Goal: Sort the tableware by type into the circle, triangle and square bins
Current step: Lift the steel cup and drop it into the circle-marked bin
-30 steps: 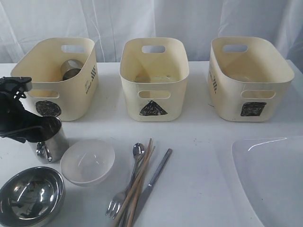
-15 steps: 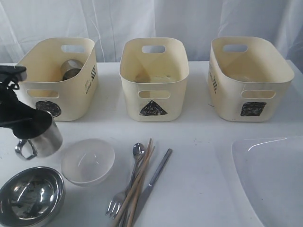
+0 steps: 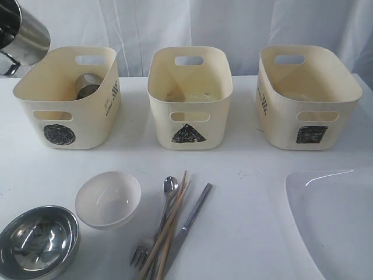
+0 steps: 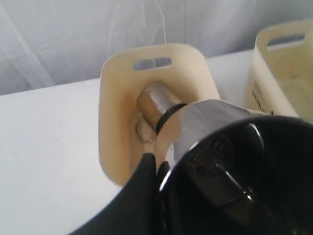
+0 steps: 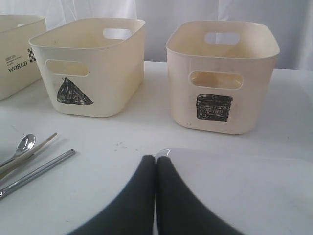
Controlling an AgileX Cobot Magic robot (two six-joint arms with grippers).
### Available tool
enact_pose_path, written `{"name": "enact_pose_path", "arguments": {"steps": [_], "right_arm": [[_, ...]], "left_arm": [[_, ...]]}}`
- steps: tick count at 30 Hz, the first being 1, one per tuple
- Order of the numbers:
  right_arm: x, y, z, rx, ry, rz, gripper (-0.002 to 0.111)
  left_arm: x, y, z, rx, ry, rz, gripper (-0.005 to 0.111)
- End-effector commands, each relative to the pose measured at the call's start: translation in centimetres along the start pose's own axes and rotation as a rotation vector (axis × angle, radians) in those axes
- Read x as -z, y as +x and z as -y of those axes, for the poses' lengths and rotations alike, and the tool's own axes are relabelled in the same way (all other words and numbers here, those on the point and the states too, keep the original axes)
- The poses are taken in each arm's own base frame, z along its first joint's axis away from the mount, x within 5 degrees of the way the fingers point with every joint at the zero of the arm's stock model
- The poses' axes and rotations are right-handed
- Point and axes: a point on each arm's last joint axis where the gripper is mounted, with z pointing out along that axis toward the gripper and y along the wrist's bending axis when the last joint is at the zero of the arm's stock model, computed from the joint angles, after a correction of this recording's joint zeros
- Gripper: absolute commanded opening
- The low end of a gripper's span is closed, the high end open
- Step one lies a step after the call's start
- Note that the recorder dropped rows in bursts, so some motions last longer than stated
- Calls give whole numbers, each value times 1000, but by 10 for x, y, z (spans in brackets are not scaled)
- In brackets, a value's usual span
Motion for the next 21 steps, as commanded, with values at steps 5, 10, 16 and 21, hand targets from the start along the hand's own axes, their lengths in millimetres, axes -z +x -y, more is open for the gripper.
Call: {"name": "enact_pose_path", "arguments": {"steps": [5,10,16,21], "right_arm": [[0,1,0,-9,-1,5,0],[0,1,0,-9,-1,5,0],[0,1,0,-9,-1,5,0],[0,1,0,-9,-1,5,0]], "left_arm": [[-56,-20,-21,137,-132,349,0],[-109,0,-30,216,-168,330,0],[-153,43,-26,467,-113,74,0],[-159,50,-27,395,-117,35,0]]}}
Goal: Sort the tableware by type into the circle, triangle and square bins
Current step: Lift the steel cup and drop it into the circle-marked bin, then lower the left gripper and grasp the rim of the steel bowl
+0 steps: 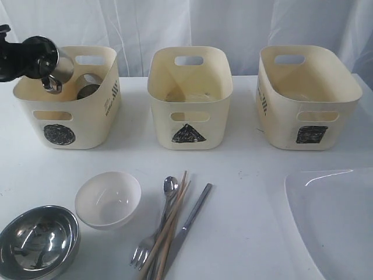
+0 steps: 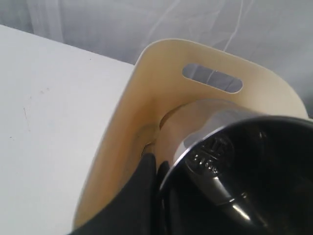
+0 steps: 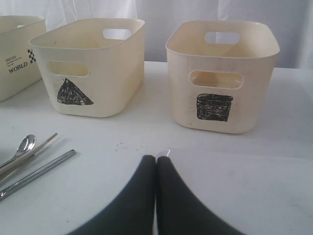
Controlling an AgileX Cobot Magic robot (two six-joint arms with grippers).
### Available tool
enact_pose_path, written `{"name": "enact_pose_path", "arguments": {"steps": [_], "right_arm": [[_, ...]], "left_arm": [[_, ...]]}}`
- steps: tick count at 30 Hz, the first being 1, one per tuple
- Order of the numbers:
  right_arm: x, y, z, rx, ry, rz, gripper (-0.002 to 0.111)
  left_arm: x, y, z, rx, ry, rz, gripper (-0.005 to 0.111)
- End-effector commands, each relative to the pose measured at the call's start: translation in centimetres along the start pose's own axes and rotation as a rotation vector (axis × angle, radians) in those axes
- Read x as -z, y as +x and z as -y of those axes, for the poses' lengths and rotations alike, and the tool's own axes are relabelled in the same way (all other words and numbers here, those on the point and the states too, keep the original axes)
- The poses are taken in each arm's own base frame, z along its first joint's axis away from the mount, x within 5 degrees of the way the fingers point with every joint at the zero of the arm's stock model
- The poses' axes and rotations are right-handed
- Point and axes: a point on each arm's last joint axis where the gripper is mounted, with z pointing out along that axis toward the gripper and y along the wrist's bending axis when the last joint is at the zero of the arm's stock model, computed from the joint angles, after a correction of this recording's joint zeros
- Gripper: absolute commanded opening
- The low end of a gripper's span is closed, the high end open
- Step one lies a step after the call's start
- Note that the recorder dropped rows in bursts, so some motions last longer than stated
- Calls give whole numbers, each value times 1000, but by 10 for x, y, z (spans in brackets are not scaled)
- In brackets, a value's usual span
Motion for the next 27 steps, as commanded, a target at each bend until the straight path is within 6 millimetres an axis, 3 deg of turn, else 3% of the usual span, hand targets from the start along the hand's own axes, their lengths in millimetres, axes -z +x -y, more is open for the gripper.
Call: {"name": "enact_pose_path", "arguments": {"steps": [1,6,8,11,13,16,20,22,27], "right_arm": [[0,1,0,-3,-1,5,0],[0,1,0,-3,-1,5,0],[0,1,0,-3,-1,5,0],[0,1,0,-3,-1,5,0],[0,1,0,-3,-1,5,0],[0,1,0,-3,-1,5,0],[0,1,0,-3,-1,5,0],[0,1,0,-3,-1,3,0],[0,1,0,-3,-1,3,0]], "left_arm": [[1,1,2,-64,2,-14,0],[1,6,1,-123,-2,-73,1],[2,9,1,-191,-3,-111,12],[2,14,0,-189,-5,-158,42],[4,15,0,-185,-4,-184,50],[15,10,3,-189,3,-187,50],[50,-1,10,-225,25,-248,50],[69,5,11,-251,35,-386,50],[97,28,9,-281,43,-732,50]]}}
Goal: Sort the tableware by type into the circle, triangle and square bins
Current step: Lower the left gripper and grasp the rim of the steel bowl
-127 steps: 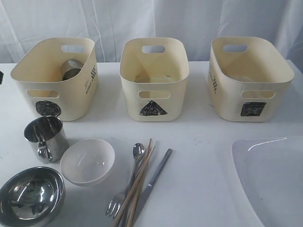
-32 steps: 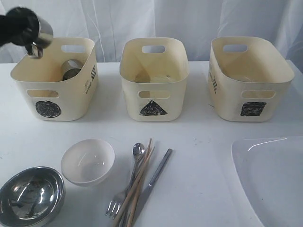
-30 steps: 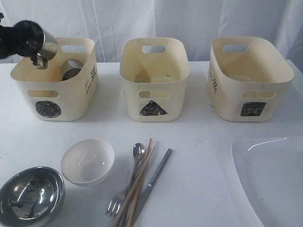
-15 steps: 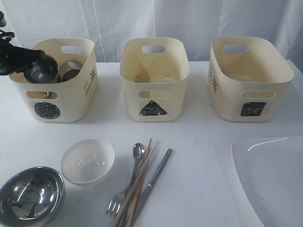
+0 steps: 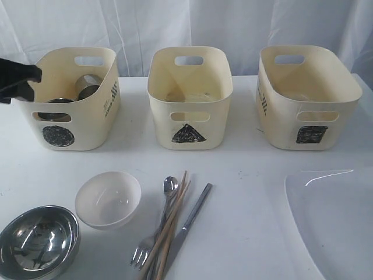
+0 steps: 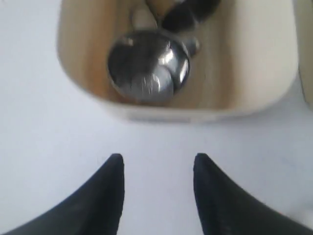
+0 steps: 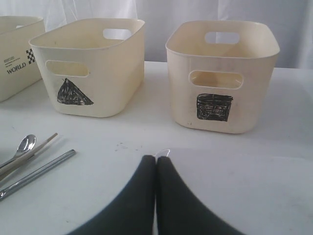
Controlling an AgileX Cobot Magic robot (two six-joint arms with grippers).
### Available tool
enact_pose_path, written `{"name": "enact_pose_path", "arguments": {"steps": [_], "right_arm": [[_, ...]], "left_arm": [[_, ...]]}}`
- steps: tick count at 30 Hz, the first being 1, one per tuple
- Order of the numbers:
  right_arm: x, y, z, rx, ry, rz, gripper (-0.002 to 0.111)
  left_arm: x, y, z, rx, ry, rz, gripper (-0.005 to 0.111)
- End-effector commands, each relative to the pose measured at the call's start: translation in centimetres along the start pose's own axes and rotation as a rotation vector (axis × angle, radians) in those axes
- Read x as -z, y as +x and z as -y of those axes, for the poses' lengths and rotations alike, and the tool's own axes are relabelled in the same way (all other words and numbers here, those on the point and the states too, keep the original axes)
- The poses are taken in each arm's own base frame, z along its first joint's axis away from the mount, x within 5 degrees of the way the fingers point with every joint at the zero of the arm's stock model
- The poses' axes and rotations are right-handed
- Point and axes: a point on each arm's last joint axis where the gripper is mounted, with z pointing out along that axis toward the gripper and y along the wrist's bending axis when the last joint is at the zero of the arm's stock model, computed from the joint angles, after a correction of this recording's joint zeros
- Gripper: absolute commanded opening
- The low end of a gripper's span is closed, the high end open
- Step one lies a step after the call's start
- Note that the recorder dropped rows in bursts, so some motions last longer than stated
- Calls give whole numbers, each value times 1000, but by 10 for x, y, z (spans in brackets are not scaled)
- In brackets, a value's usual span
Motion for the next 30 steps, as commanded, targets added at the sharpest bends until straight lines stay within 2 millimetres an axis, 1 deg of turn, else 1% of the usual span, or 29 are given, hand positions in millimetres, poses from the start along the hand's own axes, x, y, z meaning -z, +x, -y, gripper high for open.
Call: {"name": "enact_pose_path", "arguments": {"steps": [1,3,6,8,10,11,12,13,14,18,20,25,30], "right_arm": [[0,1,0,-3,-1,3,0],[0,1,0,-3,-1,3,0],[0,1,0,-3,-1,5,0],[0,1,0,-1,-1,5,0],[0,1,0,-1,-1,5,0],[0,1,0,-1,-1,5,0],[0,1,0,-1,-1,5,0],[0,1,0,-1,-1,3,0],[0,1,0,-1,-1,3,0],[0,1,0,-1,-1,3,0],[0,1,0,-1,-1,3,0],[0,1,0,-2,-1,5,0],[0,1,0,-2,-1,5,0]], "left_arm": [[14,29,6,-57,50,-314,50],[18,40,7,-144,86,-442,50],[21,48,11,-173,145,-523,50],[17,56,15,-188,213,-530,50],[8,67,18,-230,292,-519,50],[1,79,18,-265,323,-524,50],[-5,88,16,-329,330,-522,50],[-8,92,15,-364,334,-521,50],[-12,99,13,-433,346,-514,50],[-22,116,13,-526,397,-477,50],[-28,120,12,-521,382,-433,50],[-35,124,8,-509,329,-385,50],[-36,124,8,-508,321,-377,50]]}}
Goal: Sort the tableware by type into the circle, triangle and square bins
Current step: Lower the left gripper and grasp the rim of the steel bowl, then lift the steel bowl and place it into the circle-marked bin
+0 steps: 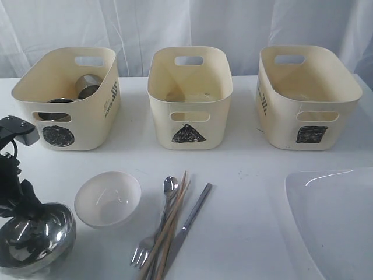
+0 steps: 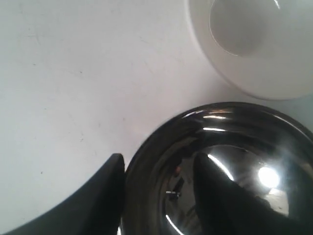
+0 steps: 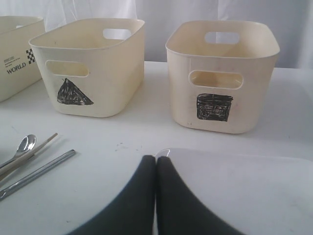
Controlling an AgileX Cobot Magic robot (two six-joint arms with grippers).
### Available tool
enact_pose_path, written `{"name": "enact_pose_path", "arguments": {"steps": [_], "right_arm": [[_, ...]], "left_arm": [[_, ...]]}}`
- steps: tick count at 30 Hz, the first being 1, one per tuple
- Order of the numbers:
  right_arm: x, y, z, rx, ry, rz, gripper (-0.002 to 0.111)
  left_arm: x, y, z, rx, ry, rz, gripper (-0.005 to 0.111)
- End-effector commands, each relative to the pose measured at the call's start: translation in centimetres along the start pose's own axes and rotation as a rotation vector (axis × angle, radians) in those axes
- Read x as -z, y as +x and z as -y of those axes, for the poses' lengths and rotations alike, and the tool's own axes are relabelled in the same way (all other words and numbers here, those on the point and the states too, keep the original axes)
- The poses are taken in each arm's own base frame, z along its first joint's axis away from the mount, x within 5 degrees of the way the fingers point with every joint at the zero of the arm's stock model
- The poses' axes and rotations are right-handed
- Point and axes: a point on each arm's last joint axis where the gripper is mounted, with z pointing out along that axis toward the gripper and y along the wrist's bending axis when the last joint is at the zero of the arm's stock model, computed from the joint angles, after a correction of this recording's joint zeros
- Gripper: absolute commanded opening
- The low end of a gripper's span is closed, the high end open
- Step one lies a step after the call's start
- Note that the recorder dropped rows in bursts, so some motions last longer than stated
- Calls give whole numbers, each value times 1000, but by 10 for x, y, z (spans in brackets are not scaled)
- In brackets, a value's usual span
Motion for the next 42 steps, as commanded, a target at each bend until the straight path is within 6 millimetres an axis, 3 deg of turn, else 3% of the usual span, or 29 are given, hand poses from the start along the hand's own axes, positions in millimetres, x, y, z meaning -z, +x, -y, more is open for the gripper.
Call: {"name": "enact_pose_path", "arguments": {"steps": [1,11,16,24,29,32,36,39,42], "right_arm": [[0,1,0,-2,-1,5,0],[0,1,0,-2,-1,3,0],[0,1,0,-2,-1,3,0],[0,1,0,-2,-1,5,0],[0,1,0,-2,-1,3,0],[0,1,0,-2,-1,3,0],[0,1,0,-2,-1,3,0],[0,1,0,-2,-1,3,0],[0,1,0,-2,-1,5,0]], "left_arm": [[0,1,3,5,12,7,50],[-1,1,3,-3,14,6,50],[-2,6,8,-114,82,-43,50],[-34,19,6,-105,150,-93,50],[-41,18,4,-64,150,-79,49],[-41,18,4,-9,145,-80,36],[-37,19,4,25,127,-97,0],[-24,15,2,-27,97,-135,0],[2,7,-4,-60,-6,-156,0]]}}
